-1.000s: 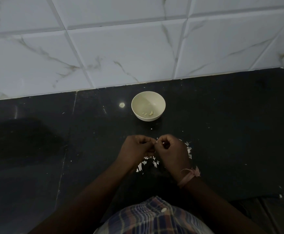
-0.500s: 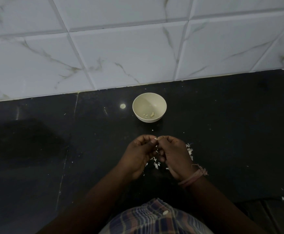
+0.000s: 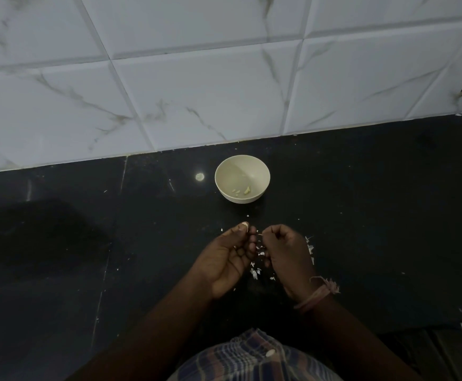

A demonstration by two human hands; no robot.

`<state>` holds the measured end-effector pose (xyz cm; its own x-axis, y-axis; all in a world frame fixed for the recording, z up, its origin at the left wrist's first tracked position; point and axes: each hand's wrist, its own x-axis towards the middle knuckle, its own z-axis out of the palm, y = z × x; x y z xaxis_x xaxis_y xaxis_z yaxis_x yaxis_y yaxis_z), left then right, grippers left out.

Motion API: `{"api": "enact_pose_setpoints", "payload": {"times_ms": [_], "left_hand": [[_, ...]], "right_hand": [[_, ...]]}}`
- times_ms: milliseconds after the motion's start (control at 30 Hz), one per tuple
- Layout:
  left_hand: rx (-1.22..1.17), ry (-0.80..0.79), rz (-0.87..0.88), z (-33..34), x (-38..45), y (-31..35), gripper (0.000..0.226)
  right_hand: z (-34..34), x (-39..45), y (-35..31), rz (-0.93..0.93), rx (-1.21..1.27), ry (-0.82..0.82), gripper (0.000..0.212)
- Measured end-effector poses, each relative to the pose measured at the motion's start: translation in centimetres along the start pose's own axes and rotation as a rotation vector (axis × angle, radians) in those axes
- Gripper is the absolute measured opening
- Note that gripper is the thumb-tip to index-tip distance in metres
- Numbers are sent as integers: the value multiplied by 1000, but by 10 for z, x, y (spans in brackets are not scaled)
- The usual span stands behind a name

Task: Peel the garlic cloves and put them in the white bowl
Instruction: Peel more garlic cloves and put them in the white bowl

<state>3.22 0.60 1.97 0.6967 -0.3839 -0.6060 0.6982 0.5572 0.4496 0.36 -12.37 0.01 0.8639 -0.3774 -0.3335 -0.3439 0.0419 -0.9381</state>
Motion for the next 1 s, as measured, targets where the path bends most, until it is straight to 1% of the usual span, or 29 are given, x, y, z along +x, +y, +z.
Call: {"api": "enact_pose_setpoints", "payload": {"times_ms": [67,233,267,333,367,400,467,533,600,700,867,1000], "left_hand": [[20,22,2,-2,1,-1,7],[154,98,92,-6,2,-8,11],[172,104,106,-6,1,-8,10],[187,115,126,-8,1,-8,9],[194,118,134,-9,1,-8,9],[202,121,141,-10,1,-9,9],[219,125,151,-11,1,-10,10],[233,124,160,-12,1,-11,9],[249,122,170,-13,1,-12,9],[289,126,202,-13,-1,-12,10],[420,150,270,-15,-2,-11,8],[626,185,313,-21,-4,-7,7]], "right_hand": [[0,-1,-1,-74,-94,31,15],[0,-5,-5,-198,-225,54,32],[-1,-5,-5,-231,-277,50,31],[-1,-3,0,-277,-363,38,22],[-1,-2,2,-274,-392,24,15],[0,-2,4,-262,-415,8,14],[0,-4,5,-264,-422,-4,23],[0,-6,3,-286,-401,9,27],[0,-6,0,-288,-342,21,23],[-1,-5,-7,-275,-264,-28,13],[-3,-2,-7,-268,-296,-99,10],[-6,-1,-4,-248,-330,-131,9]]}}
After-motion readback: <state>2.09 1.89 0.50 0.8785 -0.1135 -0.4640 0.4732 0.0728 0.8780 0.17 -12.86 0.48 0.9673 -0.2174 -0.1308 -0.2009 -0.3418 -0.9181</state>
